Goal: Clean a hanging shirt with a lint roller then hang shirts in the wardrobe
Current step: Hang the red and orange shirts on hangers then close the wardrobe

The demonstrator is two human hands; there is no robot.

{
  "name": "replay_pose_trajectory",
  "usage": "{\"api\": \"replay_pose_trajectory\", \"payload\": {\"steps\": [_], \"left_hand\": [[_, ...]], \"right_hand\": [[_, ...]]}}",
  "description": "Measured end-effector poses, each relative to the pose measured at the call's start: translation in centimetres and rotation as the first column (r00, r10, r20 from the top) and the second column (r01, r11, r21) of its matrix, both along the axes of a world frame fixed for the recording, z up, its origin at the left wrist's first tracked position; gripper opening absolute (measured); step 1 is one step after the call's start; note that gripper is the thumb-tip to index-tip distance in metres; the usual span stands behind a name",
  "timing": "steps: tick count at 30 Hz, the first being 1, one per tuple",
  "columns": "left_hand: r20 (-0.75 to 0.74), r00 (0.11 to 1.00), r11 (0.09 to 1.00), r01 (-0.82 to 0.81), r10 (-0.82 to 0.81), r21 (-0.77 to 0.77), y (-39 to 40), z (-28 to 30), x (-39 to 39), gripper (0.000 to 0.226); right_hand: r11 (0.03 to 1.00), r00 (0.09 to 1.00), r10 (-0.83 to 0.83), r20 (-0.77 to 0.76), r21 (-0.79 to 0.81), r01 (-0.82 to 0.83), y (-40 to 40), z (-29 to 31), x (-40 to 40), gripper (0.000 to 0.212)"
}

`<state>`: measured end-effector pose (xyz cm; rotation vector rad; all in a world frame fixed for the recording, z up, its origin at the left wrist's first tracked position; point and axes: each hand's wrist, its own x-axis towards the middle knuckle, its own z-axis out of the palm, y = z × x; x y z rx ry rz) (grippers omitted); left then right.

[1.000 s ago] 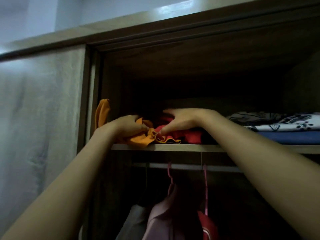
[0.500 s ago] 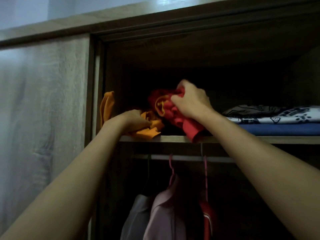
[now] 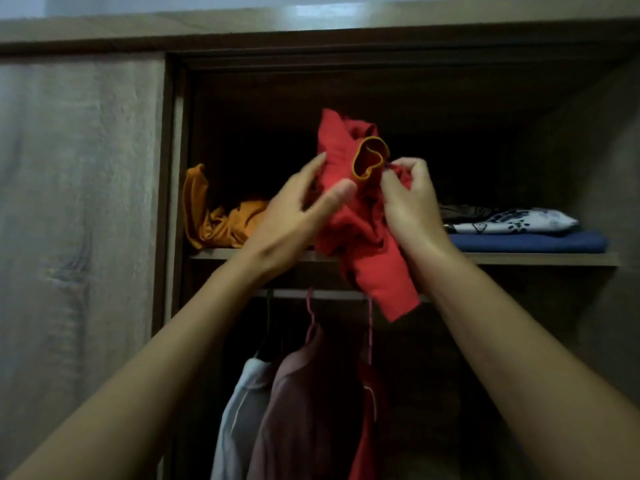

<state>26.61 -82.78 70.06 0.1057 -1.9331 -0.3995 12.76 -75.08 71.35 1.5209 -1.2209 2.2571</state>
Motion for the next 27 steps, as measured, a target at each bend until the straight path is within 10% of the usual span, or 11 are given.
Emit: {"api": "replay_pose_trajectory", "payload": {"steps": [3,14,21,27], "left_hand": [[0.07,0.997,0.999,0.011,-0.008,-0.049,2.1,-0.7,-0.8,0.094],[-0.148,0.989,0.998,-0.014,0.005,-0.059,10.0,-2.5,-1.3,0.025],[-0.079,0.996,0.999,0.037,-0.039,-0.015,14.6,-5.6,-2.0,0.018],[0.017,1.0,0.981,-0.027,0.025,0.195,15.7,-8.0,-1.5,0.015]], "right_hand": [[0.998,0.992,-0.063,-0.109,-0.005,0.063,1.4,-2.2,0.7,0.007],[0.967,0.961,-0.043,-0.274,0.231,0.109,11.1,-7.0,-0.7,0.016],[0.878,0.939,0.089,-0.332,0.471,0.083,16.7,-13.0,-2.9,0.067],[0.741,0.863,-0.048,-0.503,0.561,0.369,16.4,-17.9,-5.6,0.014]]}}
